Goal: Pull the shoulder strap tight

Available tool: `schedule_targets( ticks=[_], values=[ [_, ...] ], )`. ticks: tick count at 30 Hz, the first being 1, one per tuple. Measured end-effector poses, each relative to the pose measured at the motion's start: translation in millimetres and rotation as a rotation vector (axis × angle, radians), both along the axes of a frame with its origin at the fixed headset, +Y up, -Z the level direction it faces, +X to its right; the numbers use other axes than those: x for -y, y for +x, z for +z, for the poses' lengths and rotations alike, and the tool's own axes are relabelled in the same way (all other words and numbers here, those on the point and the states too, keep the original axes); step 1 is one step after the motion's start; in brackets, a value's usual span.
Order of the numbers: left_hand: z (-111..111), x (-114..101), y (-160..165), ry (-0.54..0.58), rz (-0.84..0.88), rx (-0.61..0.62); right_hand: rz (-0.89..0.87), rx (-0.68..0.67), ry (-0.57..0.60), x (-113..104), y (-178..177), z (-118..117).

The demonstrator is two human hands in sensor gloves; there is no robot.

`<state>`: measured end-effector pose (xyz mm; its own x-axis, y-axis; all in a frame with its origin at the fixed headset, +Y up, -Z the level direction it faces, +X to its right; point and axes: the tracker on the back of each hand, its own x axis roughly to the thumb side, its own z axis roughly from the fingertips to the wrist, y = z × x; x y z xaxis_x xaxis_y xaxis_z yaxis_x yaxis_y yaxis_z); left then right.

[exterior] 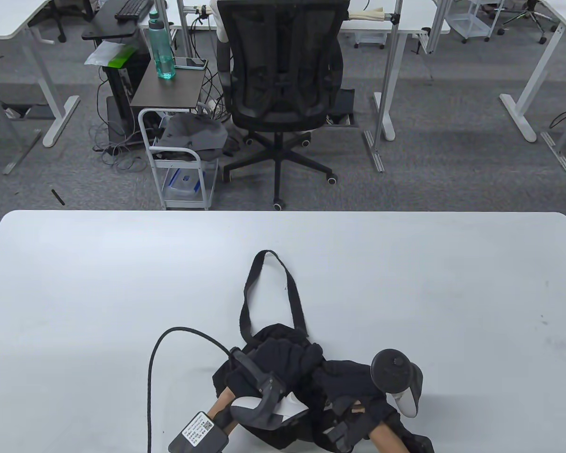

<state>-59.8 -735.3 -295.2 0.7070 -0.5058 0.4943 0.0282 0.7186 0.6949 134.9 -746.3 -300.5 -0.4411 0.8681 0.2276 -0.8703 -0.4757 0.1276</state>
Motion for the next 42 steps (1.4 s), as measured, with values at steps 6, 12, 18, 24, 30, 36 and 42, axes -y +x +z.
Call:
schedule_targets(
  ticks=[6,12,18,24,30,36,42],
  values=[
    [-6.2,-5.1,-9.1,-0.006,0.013,-0.037,-0.015,-0.020,-0.040,1.9,1.9,-0.9],
    [7.3,-5.0,0.9,0.040,-0.040,-0.002,-0.017,0.017,-0.050,7.6,0.7,-4.2],
    [17.0,-2.6,13.6,0.090,-0.061,0.005,-0.004,0.060,0.004,3.5,-3.1,-3.5],
    [6.1,0.3,3.0,0.046,-0.025,-0.013,0.008,0.037,-0.005,0.0,-5.9,-2.6],
    [0.1,-3.9,-1.4,0.022,-0.016,-0.062,0.004,0.032,-0.014,-0.6,-4.6,-1.5],
    [4.4,-4.5,3.1,-0.013,-0.029,-0.071,-0.008,0.033,-0.042,10.2,-4.9,-6.7],
    [3.6,-23.4,-14.5,-0.216,0.102,-0.167,-0.097,0.065,-0.141,23.9,2.7,-17.7]
  ],
)
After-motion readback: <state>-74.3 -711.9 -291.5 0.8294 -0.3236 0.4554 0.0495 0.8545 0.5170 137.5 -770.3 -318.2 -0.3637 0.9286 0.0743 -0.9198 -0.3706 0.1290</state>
